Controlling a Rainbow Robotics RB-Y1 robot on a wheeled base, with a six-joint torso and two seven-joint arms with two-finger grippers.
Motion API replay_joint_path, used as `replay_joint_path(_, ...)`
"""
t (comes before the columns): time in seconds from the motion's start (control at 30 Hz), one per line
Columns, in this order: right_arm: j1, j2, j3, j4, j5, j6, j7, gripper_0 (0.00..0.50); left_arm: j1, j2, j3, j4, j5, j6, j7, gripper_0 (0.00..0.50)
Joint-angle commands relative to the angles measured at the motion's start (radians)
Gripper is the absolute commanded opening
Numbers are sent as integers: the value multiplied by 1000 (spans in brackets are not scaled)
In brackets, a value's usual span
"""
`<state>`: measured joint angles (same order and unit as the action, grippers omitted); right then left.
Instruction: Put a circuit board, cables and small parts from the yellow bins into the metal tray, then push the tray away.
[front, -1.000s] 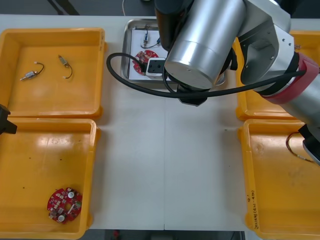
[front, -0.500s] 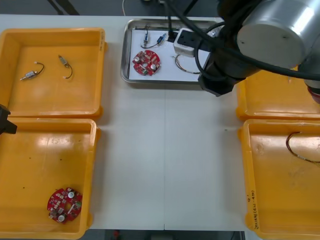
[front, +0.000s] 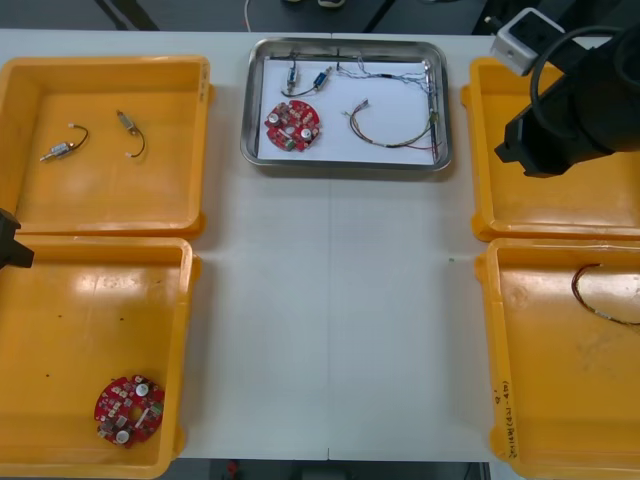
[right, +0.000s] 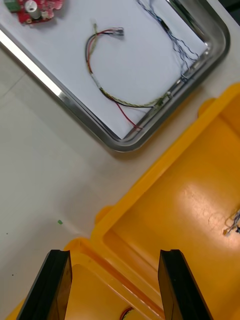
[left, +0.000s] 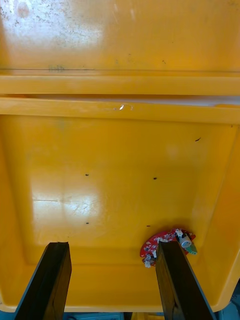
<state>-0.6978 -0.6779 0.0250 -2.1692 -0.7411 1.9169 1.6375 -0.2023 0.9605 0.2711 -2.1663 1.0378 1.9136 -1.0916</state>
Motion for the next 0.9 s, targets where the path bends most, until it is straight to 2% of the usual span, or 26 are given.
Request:
replay_joint_path(0.03,96,-63,-100,-75,-9,3,-114,500,17,44,33,-27,-2,6,12,500)
replay_joint_path(0.23,225,-97,-226,-109,-46,3,-202,500,17,44,33,-27,-2,6,12,500)
replay_joint_path(0.37,313,-118,-333,-109,-104,3,-249,500,17,44,33,-27,-2,6,12,500)
replay_joint_path(0.77,524,-153,-479,-93,-123,3,-251,500,17,44,33,-27,-2,6,12,500)
replay_joint_path(0.9,549,-153,-501,-63,-135,3,-246,500,17,44,33,-27,-2,6,12,500)
